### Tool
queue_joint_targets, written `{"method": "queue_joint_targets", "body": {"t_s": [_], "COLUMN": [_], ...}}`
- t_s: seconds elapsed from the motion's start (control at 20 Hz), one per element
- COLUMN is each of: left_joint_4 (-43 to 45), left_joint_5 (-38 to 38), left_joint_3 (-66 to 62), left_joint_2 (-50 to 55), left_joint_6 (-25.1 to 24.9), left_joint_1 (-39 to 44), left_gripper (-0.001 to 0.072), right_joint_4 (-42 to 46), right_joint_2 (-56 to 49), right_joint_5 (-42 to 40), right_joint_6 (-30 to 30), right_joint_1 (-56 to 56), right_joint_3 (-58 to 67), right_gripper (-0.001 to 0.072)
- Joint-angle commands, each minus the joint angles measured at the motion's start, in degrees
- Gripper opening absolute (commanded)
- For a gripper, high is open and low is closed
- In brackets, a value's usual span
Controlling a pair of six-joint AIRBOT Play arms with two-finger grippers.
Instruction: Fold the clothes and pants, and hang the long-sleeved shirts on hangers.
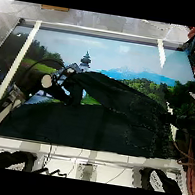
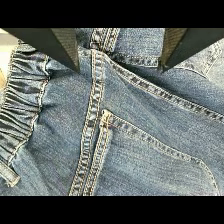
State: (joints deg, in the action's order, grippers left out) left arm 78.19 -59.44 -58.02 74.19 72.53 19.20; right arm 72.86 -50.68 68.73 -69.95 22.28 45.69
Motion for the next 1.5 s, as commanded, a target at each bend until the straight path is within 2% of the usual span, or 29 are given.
{"method": "queue_joint_targets", "body": {"t_s": [0.0,0.15,0.2,0.25,0.3,0.35,0.45,0.55,0.7,0.75,0.85,0.95,1.05,1.15,1.25,1.4,1.45], "left_joint_4": [-2.21,-6.45,-7.21,-7.02,-5.84,-3.48,5.57,22.77,54.42,62.45,69.24,69.44,68.63,65.72,59.30,43.25,41.66], "left_joint_5": [4.00,9.88,11.85,13.29,14.58,15.69,16.94,16.17,16.20,16.17,15.98,15.10,13.49,6.05,-0.07,-5.57,-6.19], "left_joint_3": [3.15,3.13,3.13,3.13,3.04,3.02,1.88,-2.58,-13.11,-16.90,-22.93,-26.25,-26.21,-26.08,-24.33,-18.12,-15.26], "left_joint_2": [2.16,5.92,7.04,7.87,8.46,8.63,8.44,7.52,4.94,4.09,2.14,-0.94,-3.43,-3.76,-3.21,-1.60,-0.85], "left_joint_6": [0.31,-0.87,-1.92,-2.49,-2.49,-2.49,-2.47,-2.45,-2.40,-2.14,-2.01,-1.62,3.32,7.34,8.31,7.91,7.61], "left_joint_1": [0.44,0.46,0.46,0.44,0.44,0.37,0.33,0.33,0.11,-0.44,-2.40,-5.64,-8.96,-11.76,-14.23,-17.51,-17.94], "left_gripper": [0.0581,0.0578,0.0549,0.0396,0.0169,0.0030,0.0022,0.0022,0.0022,0.0022,0.0022,0.0021,0.0020,0.0020,0.0020,0.0022,0.0022], "right_joint_4": [-0.04,-0.04,-0.04,-0.04,-0.04,-0.04,-0.04,-0.02,0.00,-0.02,0.00,-0.02,-0.02,-0.02,-0.02,-0.02,0.00], "right_joint_2": [0.07,0.07,0.07,0.07,0.07,0.07,0.07,0.07,0.07,0.07,0.07,0.07,0.07,0.07,0.07,0.07,0.07], "right_joint_5": [-0.81,-0.81,-0.81,-0.81,-0.81,-0.81,-0.83,-0.87,-0.85,-0.87,-0.94,-1.07,-1.09,-1.07,-1.09,-1.20,-1.33], "right_joint_6": [-0.02,-0.02,-0.02,-0.02,-0.02,-0.02,-0.02,-0.02,0.00,-0.02,0.00,-0.02,-0.02,-0.02,-0.02,-0.02,-0.02], "right_joint_1": [-0.07,-0.07,-0.07,-0.07,-0.07,-0.07,-0.07,-0.07,-0.07,-0.07,-0.07,-0.07,-0.07,-0.07,-0.07,-0.07,-0.07], "right_joint_3": [0.02,0.02,0.02,0.02,0.02,0.02,0.02,0.02,0.02,0.02,0.02,0.02,0.02,0.02,0.02,0.02,0.02], "right_gripper": [0.0558,0.0558,0.0558,0.0558,0.0558,0.0558,0.0558,0.0558,0.0558,0.0558,0.0558,0.0558,0.0558,0.0558,0.0558,0.0558,0.0558]}}
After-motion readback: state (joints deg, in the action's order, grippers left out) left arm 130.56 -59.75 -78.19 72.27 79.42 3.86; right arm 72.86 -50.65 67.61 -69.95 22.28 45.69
